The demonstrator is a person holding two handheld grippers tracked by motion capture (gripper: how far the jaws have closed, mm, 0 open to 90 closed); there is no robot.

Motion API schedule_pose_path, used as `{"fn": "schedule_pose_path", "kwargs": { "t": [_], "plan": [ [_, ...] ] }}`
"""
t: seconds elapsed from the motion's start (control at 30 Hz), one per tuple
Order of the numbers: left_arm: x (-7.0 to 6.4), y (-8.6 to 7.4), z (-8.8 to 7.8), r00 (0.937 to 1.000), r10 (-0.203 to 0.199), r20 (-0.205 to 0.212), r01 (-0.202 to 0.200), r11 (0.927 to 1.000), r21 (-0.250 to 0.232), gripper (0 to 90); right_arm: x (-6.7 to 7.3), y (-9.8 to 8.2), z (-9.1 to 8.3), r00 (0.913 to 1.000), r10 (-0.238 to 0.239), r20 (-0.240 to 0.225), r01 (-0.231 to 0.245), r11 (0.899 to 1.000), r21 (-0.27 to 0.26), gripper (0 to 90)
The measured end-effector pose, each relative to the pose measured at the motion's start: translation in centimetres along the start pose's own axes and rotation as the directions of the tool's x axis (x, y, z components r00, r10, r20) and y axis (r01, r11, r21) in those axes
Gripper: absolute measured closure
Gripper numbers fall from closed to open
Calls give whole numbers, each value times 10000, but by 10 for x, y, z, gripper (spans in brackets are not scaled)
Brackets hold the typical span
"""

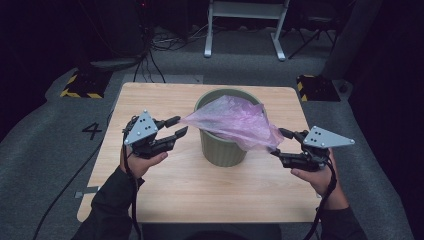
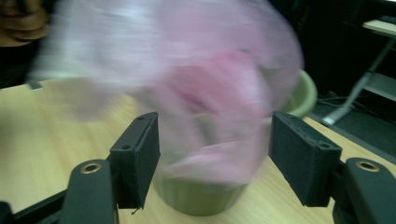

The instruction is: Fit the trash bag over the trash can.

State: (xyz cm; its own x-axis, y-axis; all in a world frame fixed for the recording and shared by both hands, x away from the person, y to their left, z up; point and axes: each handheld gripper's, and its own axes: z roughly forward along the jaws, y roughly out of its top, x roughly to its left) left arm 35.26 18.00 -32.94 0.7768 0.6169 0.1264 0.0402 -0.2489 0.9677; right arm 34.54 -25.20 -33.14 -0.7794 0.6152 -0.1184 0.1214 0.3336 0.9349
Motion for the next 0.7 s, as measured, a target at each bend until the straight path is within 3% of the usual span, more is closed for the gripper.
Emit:
{"fn": "schedule_pose_path", "kwargs": {
  "t": [0.07,0.1,0.17,0.4,0.5,0.63,0.67,0.7],
  "plan": [
    [-2,1,-3,9998,146,136,-146,9999,14,783,6,0,-3,9996,-86,-263,84,9999,-69,353],
    [-3,1,-5,9997,206,129,-206,9998,6,849,12,0,-5,9996,-171,-227,167,9997,-186,345],
    [-3,1,-9,9994,240,260,-241,9997,39,898,17,2,-9,9996,-222,-154,216,9991,-355,340],
    [-6,-1,-9,9979,485,423,-495,9985,219,900,20,15,-3,9988,-49,488,76,9984,-560,324],
    [-5,0,-7,9975,652,278,-661,9972,338,900,17,23,4,9966,-71,823,122,9981,-609,391],
    [1,2,-6,9982,582,147,-587,9977,325,899,8,34,7,9946,429,948,-348,9957,-855,510],
    [3,2,-7,9990,439,100,-442,9988,233,859,7,36,7,9930,430,1101,-339,9959,-835,574],
    [4,2,-6,9999,106,137,-108,9999,122,725,5,38,8,9924,385,1171,-290,9962,-816,633]
  ]
}}
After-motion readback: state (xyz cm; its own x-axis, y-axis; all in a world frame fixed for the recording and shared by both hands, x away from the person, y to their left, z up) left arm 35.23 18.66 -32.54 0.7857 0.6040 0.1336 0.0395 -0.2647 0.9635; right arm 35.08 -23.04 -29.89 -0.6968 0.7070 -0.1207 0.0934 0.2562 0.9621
